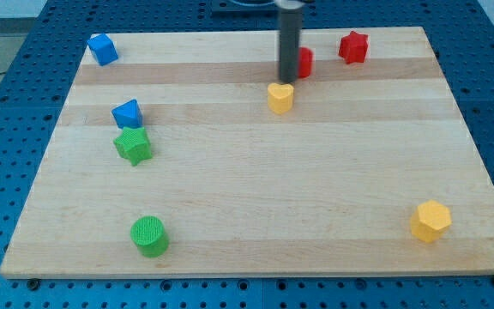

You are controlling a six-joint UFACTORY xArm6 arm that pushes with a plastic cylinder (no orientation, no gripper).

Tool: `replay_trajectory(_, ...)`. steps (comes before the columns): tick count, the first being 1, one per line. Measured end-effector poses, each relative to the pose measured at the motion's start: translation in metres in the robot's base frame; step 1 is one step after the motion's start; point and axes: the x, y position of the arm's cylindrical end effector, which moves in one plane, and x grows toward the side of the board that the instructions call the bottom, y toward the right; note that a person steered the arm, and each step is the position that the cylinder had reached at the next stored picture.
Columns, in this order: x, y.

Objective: Move blue triangle to the bottom of the red circle

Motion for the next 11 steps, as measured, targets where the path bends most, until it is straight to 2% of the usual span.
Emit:
replay_trajectory(1, -0.031, 0.039)
replay_trajectory(2, 0.006, 0.025)
replay_trajectory(3, 0.034, -0.09)
replay_trajectory(4, 0.057, -0.123)
replay_trajectory(5, 0.108, -0.124)
replay_trajectory(6, 0.124, -0.188)
replay_trajectory(7, 0.126, -0.246)
replay_trajectory(9, 0.045, -0.286)
replay_trajectory(10, 0.071, -0.237)
replay_trajectory(11, 0.082, -0.28)
